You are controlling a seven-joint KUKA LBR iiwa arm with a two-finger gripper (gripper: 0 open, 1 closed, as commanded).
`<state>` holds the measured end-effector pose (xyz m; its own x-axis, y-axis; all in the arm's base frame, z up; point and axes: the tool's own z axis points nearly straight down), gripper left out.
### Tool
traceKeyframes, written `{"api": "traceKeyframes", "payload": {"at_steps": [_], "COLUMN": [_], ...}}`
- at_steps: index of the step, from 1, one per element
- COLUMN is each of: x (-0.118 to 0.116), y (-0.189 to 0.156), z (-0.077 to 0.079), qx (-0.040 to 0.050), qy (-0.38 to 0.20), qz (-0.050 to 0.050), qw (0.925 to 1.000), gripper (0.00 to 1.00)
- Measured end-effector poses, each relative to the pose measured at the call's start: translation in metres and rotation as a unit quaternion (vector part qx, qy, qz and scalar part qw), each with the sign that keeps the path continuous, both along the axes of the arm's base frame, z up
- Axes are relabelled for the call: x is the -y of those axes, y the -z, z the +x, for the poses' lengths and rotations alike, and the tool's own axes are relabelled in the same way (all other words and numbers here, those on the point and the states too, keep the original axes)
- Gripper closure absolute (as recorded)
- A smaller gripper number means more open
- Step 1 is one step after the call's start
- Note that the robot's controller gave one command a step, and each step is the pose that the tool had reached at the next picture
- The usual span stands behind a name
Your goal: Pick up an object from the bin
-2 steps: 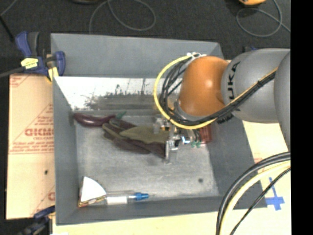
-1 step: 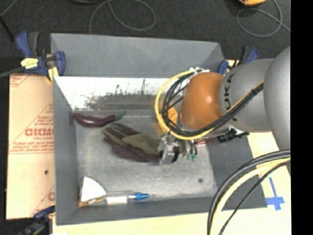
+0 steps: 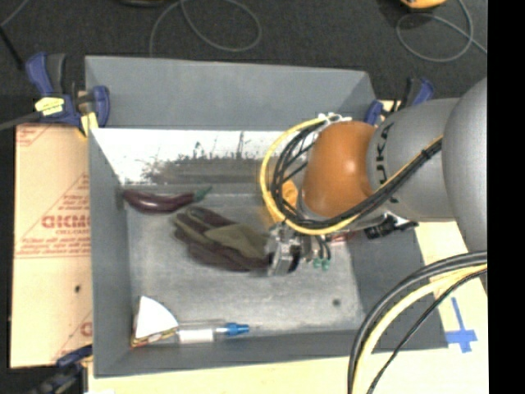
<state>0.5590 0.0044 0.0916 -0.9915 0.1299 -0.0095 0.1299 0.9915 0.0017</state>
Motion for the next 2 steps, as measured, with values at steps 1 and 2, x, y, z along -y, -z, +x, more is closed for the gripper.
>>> {"api": "traceKeyframes", "payload": {"at_steps": [1,2], "x": [0.0,-0.008], "y": [-0.045,-0.19], "z": [0.0,-0.013], "qx": [-0.0034,0.0018], "qy": [-0.006,0.021], "qz": [0.0,0.0], "qw": [1.0,0.9998], "gripper": [1.0,1.0]}}
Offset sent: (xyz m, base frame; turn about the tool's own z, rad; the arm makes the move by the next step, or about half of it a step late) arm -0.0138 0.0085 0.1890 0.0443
